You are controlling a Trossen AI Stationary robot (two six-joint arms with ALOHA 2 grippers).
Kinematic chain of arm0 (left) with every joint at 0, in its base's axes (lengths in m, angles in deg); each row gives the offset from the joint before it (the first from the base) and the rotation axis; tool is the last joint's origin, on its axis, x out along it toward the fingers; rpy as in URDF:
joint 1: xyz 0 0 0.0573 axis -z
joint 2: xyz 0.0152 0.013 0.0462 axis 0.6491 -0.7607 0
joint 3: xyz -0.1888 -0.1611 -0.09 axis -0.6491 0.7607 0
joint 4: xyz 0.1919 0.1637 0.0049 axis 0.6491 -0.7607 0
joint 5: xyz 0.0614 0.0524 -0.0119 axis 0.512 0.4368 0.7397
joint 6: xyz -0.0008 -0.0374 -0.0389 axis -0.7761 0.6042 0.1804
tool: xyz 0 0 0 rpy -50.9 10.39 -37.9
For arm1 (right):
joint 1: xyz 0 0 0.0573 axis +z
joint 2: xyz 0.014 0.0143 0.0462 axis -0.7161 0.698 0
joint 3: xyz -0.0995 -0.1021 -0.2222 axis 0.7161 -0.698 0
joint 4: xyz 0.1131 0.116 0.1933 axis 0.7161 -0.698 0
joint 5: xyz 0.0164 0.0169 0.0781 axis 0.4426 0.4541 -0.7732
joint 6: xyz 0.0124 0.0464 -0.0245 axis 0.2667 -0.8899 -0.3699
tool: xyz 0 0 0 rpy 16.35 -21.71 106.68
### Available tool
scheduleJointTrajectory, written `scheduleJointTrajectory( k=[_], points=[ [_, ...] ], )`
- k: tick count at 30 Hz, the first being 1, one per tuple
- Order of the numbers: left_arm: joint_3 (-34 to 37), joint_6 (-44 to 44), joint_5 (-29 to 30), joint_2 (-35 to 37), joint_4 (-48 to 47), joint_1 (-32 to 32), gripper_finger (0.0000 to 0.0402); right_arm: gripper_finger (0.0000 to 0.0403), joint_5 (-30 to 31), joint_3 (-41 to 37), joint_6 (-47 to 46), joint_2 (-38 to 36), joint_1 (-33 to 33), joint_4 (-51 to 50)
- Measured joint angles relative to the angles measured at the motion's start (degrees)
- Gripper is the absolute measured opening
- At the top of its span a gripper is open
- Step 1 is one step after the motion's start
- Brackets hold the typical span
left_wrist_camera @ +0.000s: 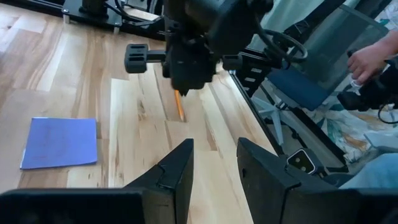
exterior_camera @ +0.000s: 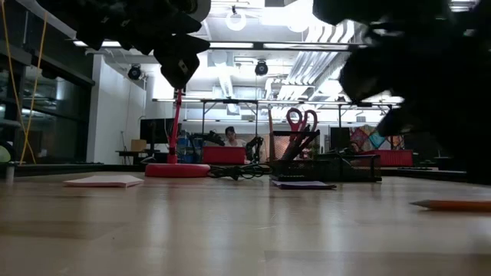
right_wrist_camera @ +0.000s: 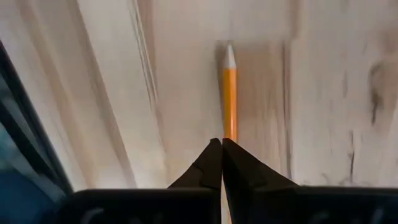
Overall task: Pick and place office supplies into organizer
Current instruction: Put the orange pencil into the black desk organizer
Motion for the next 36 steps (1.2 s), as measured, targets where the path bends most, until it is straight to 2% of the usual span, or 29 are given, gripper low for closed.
scheduleJointTrajectory(
  k=[5,10,20,24,28,32,36],
  points=[
    [0.0,0.0,-1.3,0.0,0.0,0.0,0.0111,0.0,0.2,0.4,-10.5,0.0,-2.4,6.0],
    [0.0,-1.6,-2.1,0.0,-0.1,0.0,0.0111,0.0012,-3.6,0.4,-14.5,0.0,-3.7,6.1],
    [0.0,-5.4,-1.5,0.0,-1.6,0.0,0.0111,0.0105,-4.1,0.3,-15.5,0.0,3.3,-5.0],
    [0.0,-5.5,-1.6,0.0,-1.7,0.0,0.0111,0.0127,-2.0,0.2,-14.0,0.0,6.0,-7.5],
    [0.0,-5.5,-1.6,0.0,-1.7,0.0,0.0111,0.0127,-0.4,0.2,-13.0,0.7,7.1,-7.5],
    [0.0,-5.4,-1.6,0.0,-1.7,0.0,0.0111,0.0109,0.1,0.2,-12.7,2.7,7.7,-7.9],
    [0.0,-5.4,-1.7,0.0,-1.7,0.0,0.0111,0.0093,3.3,0.2,-14.7,3.0,7.7,-9.9]
  ],
)
